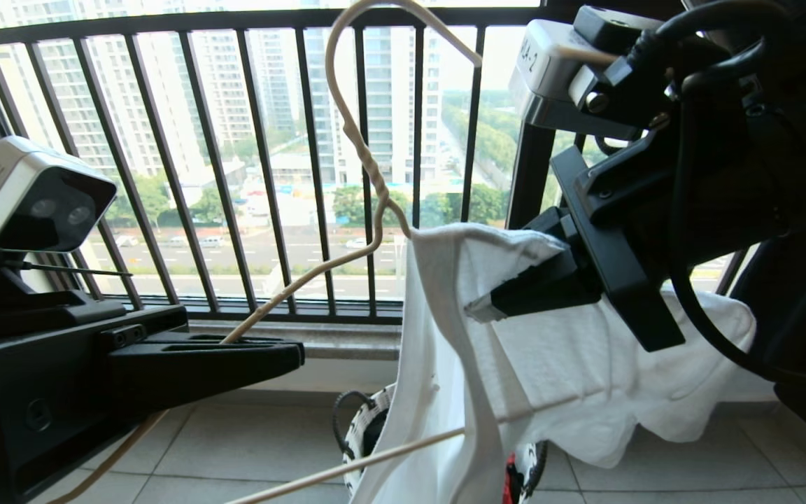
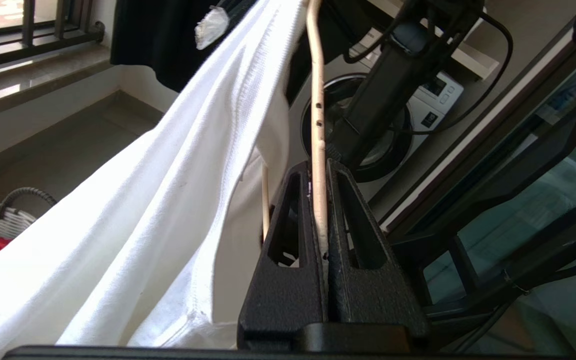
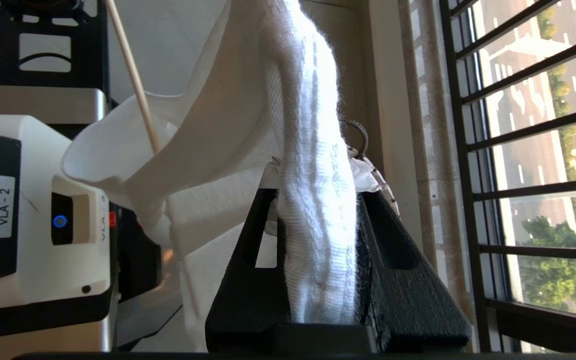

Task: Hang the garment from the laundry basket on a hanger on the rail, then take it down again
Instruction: Hang the clothes on the clothes rack

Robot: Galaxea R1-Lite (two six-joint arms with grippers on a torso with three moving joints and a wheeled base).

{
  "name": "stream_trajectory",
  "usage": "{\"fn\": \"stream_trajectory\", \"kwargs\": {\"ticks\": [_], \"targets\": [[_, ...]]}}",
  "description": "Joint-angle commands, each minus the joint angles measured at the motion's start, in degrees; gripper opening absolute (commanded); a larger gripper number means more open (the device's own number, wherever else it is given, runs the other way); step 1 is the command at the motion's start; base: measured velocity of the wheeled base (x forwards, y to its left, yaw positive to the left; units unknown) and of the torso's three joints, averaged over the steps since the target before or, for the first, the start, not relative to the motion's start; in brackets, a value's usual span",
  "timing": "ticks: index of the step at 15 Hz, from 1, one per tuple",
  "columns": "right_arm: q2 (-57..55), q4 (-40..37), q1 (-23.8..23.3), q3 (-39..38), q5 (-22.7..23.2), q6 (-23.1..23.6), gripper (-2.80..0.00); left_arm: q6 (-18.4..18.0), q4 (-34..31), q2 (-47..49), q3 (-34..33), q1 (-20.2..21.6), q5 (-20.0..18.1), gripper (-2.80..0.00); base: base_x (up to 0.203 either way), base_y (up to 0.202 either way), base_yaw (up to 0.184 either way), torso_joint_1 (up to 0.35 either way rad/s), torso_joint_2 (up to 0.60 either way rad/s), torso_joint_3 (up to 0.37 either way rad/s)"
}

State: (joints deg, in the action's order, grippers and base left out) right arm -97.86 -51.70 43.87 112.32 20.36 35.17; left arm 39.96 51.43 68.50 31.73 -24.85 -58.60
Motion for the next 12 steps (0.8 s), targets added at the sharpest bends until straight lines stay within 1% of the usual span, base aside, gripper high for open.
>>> {"fn": "stream_trajectory", "kwargs": {"ticks": [1, 9, 10, 12], "targets": [[0.4, -0.1, 0.0, 0.1, 0.1, 0.0, -2.8, 0.2, 0.5, 0.4, 0.2, 0.5, -0.1, -2.8, 0.0, 0.0, 0.0, 0.0, 0.0, 0.0], [0.8, -0.2, 0.0, 0.1, 0.0, -0.1, -2.8, 0.2, 0.5, 0.6, 0.3, 0.9, -0.1, -2.8, 0.0, 0.0, 0.0, 0.0, 0.0, 0.0], [0.9, -0.2, 0.0, 0.1, 0.0, 0.0, -2.8, 0.2, 0.5, 0.6, 0.3, 1.0, 0.1, 0.0, 0.0, 0.0, 0.0, 0.0, 0.0, 0.0], [1.0, -0.2, 0.0, 0.1, 0.0, 0.0, -2.8, 0.2, 0.5, 0.5, 0.6, 1.5, 0.3, 0.0, 0.0, 0.0, 0.0, 0.0, 0.0, 0.0]]}}
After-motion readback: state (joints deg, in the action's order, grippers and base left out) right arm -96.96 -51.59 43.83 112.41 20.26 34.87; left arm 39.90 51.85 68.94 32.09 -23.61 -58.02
